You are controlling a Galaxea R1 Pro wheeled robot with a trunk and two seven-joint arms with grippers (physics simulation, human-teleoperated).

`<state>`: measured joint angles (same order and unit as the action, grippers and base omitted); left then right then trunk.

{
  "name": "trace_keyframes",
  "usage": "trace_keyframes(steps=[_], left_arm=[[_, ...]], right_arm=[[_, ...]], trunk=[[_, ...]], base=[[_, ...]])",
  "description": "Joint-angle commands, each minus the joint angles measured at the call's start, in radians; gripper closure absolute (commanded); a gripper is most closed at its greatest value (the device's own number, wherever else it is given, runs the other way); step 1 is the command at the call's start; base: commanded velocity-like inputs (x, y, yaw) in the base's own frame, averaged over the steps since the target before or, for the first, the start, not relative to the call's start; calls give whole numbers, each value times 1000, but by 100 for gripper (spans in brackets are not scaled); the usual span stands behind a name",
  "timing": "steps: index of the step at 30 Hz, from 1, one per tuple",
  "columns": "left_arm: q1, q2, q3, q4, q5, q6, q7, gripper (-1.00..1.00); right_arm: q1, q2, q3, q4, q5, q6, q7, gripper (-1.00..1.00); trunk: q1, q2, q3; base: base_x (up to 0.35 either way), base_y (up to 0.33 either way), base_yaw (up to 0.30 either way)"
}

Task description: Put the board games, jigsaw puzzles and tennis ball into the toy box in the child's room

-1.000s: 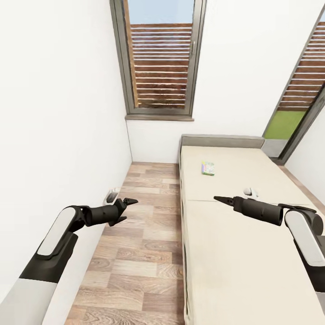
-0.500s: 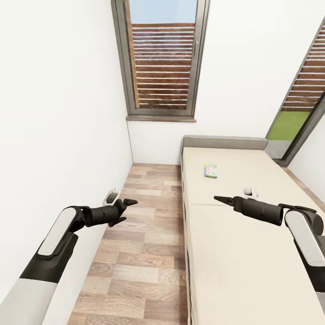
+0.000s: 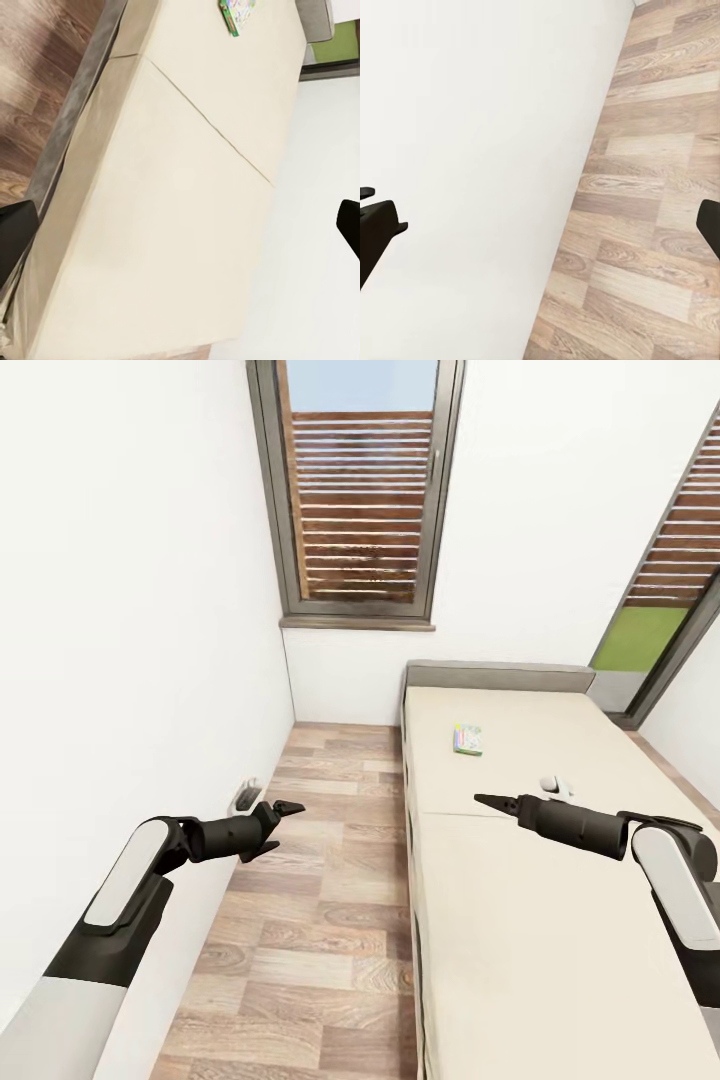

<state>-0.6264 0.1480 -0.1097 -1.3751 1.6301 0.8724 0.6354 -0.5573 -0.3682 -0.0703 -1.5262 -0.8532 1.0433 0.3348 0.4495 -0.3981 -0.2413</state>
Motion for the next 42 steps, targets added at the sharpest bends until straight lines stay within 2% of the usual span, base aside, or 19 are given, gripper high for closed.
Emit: trace_keyframes(steps=[1, 18, 42], left_arm=[[-1, 1, -1, -1, 10, -1, 10, -100], [-1, 1, -1, -1, 11, -1, 9, -100], [-1, 0, -1, -1, 10, -1, 9, -100]], right_arm=[[-1, 0, -1, 0, 9, 4, 10, -100], [-1, 0, -3, 0, 8, 4, 11, -100], [-1, 0, -3, 0, 8, 4, 10, -100]], trunk=[[1, -2, -2], [1, -2, -2], [1, -2, -2]], base=[[7, 3, 0], [3, 44, 0], [0, 234, 0]])
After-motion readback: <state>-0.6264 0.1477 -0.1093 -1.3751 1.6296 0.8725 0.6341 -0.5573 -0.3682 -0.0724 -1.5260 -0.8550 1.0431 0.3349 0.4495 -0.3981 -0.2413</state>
